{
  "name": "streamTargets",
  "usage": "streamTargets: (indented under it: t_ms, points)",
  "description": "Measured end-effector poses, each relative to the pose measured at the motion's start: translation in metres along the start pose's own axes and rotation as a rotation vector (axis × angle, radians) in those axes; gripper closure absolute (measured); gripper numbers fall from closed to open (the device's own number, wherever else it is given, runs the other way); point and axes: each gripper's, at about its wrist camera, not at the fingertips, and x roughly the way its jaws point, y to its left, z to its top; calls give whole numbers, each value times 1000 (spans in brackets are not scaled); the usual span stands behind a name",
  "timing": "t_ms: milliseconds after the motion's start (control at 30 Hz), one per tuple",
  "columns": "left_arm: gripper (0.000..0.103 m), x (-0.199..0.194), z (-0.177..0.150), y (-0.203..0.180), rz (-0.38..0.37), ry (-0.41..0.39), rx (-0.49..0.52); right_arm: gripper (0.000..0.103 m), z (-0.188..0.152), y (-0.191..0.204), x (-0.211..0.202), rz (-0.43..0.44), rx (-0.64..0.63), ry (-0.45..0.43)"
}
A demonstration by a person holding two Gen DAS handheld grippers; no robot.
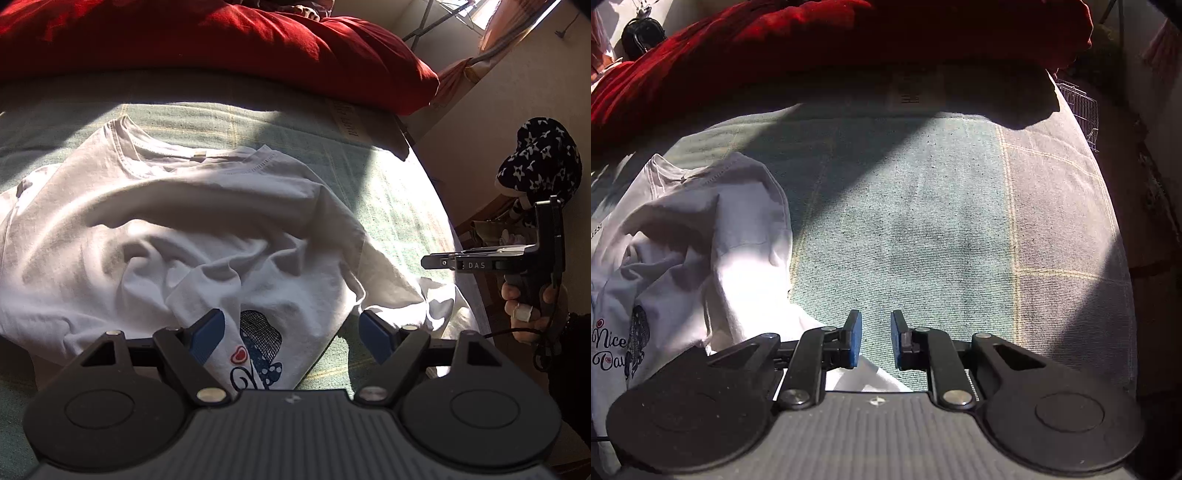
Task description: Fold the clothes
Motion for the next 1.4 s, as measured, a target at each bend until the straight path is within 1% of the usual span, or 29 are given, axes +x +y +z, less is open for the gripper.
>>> streamTargets:
  t_ms: [67, 167, 267, 300, 333, 367, 400, 433, 600, 700, 767, 833, 933, 967, 1033, 1067, 1100, 1167, 1200, 1300, 1367, 1400]
  points:
    - [24, 0, 2, 2, 4, 1, 4, 82, -2, 13, 15, 20, -48, 33]
    - [24, 1, 6, 7, 11, 2, -1, 72, -4, 24, 34, 60, -83, 86]
    - [23, 4, 10, 13, 17, 4, -16, 72, -5, 28, 36, 60, -102, 103]
    - [23, 6, 10, 15, 19, 6, -23, 73, -6, 30, 35, 56, -111, 106]
    - [23, 8, 11, 16, 19, 8, -26, 78, -6, 32, 34, 51, -120, 110]
    - [23, 9, 12, 17, 18, 10, -28, 94, -7, 35, 34, 30, -142, 116]
    - [23, 11, 12, 17, 17, 12, -30, 102, -8, 40, 33, 1, -169, 114]
    - [23, 13, 13, 17, 15, 14, -29, 102, -9, 45, 31, -28, -194, 110]
    - [23, 18, 18, 17, 8, 21, -18, 103, -5, 56, 6, -180, -236, 4]
    - [23, 19, 21, 17, 6, 19, -18, 103, 11, 39, 1, -244, -196, -41]
    - [23, 21, 23, 17, 6, 19, -18, 103, 20, 26, 3, -256, -154, -47]
    - [23, 22, 23, 16, 2, 23, -15, 103, 25, 14, 8, -289, -104, -50]
    - [23, 22, 24, 15, -2, 26, -7, 102, 26, -10, 9, -180, 27, -12]
    - [23, 22, 24, 15, -2, 25, -6, 98, 26, -14, 7, -156, 52, -19]
    - [23, 23, 24, 15, -2, 24, -6, 96, 28, -18, 4, -110, 77, -46]
    - [23, 24, 24, 16, -2, 24, -9, 93, 31, -18, 5, -78, 84, -54]
    - [23, 25, 24, 15, 0, 24, -12, 86, 36, -17, 8, -36, 84, -54]
    - [23, 27, 24, 15, -5, 27, -14, 82, 45, -12, 15, 45, 80, -50]
    - [23, 27, 24, 15, -10, 29, -11, 80, 48, -6, 23, 56, 57, -32]
    - [23, 27, 24, 16, -9, 31, 5, 78, 55, 14, 47, 84, -12, 22]
    - [23, 26, 24, 20, -4, 29, 2, 78, 53, 23, 60, 66, -46, 66]
    - [23, 26, 24, 23, -2, 29, -5, 78, 50, 27, 61, 74, -62, 76]
